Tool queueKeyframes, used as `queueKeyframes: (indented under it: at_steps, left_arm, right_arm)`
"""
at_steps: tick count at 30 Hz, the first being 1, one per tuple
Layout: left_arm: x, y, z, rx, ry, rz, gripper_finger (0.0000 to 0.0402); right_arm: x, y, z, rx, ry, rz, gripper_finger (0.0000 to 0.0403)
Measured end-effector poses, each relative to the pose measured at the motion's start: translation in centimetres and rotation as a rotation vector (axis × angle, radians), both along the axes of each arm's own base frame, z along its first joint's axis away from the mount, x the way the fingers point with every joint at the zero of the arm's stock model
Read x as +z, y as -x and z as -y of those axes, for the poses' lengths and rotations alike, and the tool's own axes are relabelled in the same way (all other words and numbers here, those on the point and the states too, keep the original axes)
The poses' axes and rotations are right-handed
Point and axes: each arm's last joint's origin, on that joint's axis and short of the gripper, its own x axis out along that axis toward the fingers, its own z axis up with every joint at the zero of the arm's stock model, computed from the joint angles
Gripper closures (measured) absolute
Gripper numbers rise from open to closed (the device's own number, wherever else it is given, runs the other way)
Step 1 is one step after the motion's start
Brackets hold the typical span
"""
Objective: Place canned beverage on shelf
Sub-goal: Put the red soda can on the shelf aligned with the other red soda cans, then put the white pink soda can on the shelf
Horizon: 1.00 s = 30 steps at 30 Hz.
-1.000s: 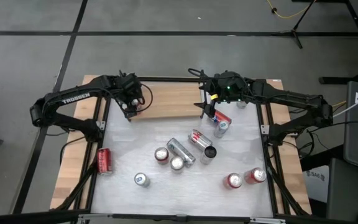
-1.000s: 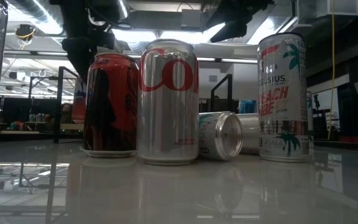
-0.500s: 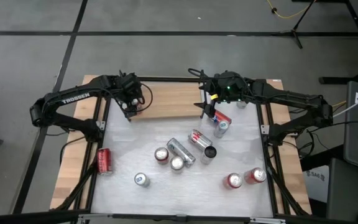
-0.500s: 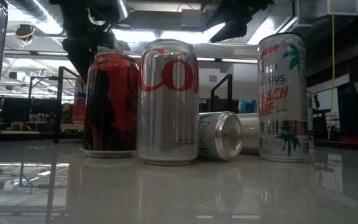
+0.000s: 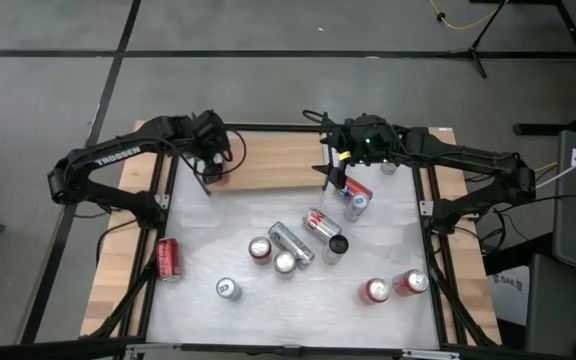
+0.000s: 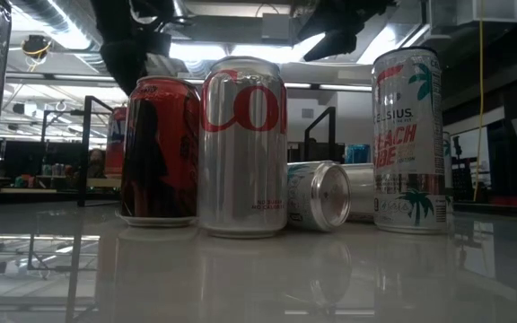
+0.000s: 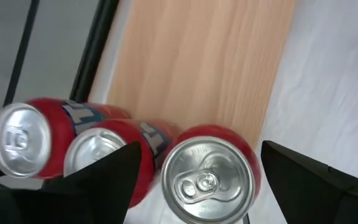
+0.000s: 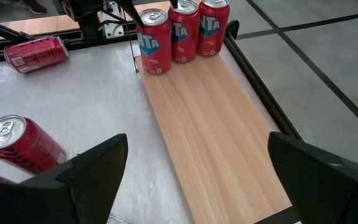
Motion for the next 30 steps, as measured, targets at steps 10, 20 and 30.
queueKeyframes:
  at_steps: [10, 20, 30]
  left_arm:
    - [3.0, -0.8, 0.1, 0.006, 0.016, 0.182, 0.0079]
    - [4.0, -2.8, 1.6, -0.066, 0.029, 0.351, 0.0079]
    - [4.4, -4.1, 3.5, -0.126, 0.023, 0.418, 0.0079]
  right_arm:
    - [0.0, 0.1, 0.0, 0.001, -0.001, -0.003, 0.0024]
    - [3.1, 4.2, -1.2, -0.017, -0.068, 0.093, 0.0024]
    - [4.3, 9.0, -1.9, -0.178, -0.004, 0.026, 0.0024]
